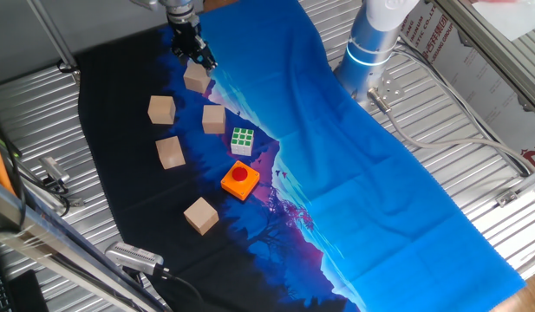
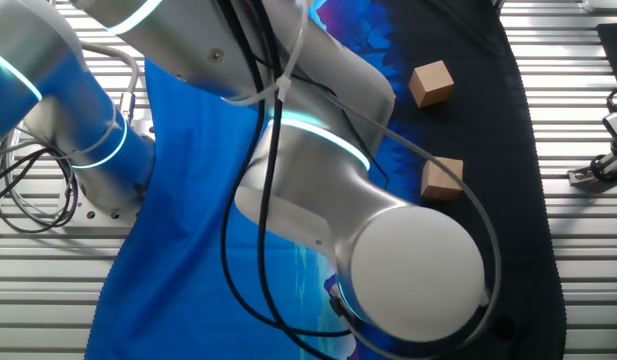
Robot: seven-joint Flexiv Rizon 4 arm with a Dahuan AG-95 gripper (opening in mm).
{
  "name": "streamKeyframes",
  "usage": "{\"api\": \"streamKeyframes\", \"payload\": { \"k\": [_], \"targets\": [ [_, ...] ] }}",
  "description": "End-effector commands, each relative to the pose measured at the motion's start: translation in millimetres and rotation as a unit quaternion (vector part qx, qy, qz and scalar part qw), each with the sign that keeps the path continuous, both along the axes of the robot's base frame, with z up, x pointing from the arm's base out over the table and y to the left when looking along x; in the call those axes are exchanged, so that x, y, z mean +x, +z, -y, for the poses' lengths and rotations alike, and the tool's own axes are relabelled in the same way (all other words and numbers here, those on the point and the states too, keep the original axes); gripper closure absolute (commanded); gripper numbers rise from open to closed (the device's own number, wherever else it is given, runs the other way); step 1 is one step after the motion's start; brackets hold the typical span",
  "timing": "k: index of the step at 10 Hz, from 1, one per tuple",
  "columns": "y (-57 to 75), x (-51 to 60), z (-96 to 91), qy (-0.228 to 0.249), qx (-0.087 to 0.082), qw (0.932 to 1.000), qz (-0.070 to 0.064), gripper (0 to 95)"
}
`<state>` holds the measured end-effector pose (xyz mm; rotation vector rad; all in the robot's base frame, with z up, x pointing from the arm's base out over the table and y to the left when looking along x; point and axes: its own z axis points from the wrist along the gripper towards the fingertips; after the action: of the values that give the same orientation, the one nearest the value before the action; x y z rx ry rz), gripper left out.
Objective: Stack the blocks in a vertical line of five
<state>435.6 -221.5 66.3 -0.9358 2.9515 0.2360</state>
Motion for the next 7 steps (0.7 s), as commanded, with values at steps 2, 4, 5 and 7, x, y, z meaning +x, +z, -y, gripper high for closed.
{"api": "streamKeyframes", "payload": {
  "k": [2, 4, 5, 7],
  "targets": [
    [-1.3, -1.5, 0.1, 0.162, -0.025, 0.9861, 0.027, 0.0],
    [-3.4, -1.1, 0.5, 0.159, -0.026, 0.9866, 0.026, 0.0],
    [-6.6, -0.5, 1.1, 0.159, -0.028, 0.9865, 0.026, 0.0],
    [-17.2, 1.3, 2.7, 0.132, -0.028, 0.9905, 0.023, 0.0]
  ]
}}
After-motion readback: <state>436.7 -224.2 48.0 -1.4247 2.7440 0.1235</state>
